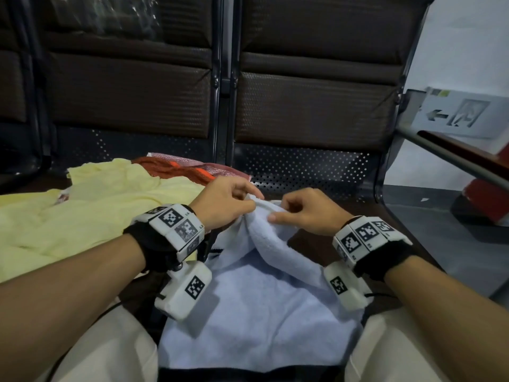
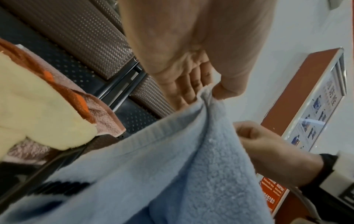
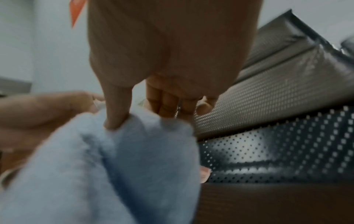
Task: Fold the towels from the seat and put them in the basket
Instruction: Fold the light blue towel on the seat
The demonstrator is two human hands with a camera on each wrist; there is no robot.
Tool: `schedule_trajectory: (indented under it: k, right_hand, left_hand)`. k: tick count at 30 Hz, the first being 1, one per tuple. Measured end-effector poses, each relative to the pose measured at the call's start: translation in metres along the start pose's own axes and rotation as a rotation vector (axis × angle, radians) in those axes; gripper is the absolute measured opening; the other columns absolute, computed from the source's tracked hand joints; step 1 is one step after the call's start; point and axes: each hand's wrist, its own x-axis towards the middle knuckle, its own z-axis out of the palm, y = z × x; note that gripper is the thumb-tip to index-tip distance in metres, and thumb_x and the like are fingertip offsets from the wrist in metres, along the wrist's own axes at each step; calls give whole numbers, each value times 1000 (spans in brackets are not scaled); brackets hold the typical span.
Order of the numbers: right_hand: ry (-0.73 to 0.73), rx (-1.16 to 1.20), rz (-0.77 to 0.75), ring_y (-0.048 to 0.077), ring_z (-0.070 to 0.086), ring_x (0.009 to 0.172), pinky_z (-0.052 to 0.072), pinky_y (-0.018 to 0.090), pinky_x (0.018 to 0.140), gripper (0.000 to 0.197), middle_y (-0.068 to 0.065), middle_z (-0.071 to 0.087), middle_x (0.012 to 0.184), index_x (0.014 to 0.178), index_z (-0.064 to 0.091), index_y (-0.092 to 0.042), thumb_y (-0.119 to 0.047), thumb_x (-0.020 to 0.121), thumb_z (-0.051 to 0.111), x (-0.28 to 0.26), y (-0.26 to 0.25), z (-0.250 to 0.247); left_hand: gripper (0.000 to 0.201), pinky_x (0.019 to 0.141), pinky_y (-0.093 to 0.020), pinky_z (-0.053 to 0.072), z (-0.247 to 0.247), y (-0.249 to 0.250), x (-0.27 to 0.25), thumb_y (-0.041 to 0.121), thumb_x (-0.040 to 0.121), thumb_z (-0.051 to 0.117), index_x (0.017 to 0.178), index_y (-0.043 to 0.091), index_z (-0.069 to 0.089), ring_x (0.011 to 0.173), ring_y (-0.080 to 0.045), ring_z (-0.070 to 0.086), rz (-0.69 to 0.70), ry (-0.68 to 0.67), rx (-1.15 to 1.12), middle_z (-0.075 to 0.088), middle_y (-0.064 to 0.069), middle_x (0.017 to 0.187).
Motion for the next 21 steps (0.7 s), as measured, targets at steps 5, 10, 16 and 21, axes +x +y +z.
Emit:
schedule_trajectory:
  k: [5,10,16,21]
  right_hand:
    - [-50,-464,43,14,51,75,26,32,79,30,-8,55,72,81,53,-23,-52,84,60,-3,12,-6]
    - [59,-513,11,16,55,92,26,35,84,46,-10,60,87,126,47,-29,-35,83,63,-3,8,-8]
    - [60,-548,47,16,31,90,30,34,80,14,-3,34,93,81,49,-19,-28,90,43,-9,0,-11]
    - [134,-178,150,22,54,77,43,36,67,18,1,54,82,83,42,-17,-23,98,34,-31,-30,-30]
  left_hand:
    - [24,64,-20,50,-9,-1,-2,6,70,66,72,29,70,65,1,64,46,50,89,70,12,67]
    - [25,67,-24,55,-16,2,-2,6,70,68,71,31,68,71,-2,66,89,134,113,69,13,74]
    - [22,65,-25,54,-18,6,-6,9,73,67,77,31,63,70,-4,64,160,175,221,66,15,73]
    - [31,59,-4,36,-25,20,-20,14,79,63,109,20,69,59,7,52,223,226,374,58,18,69]
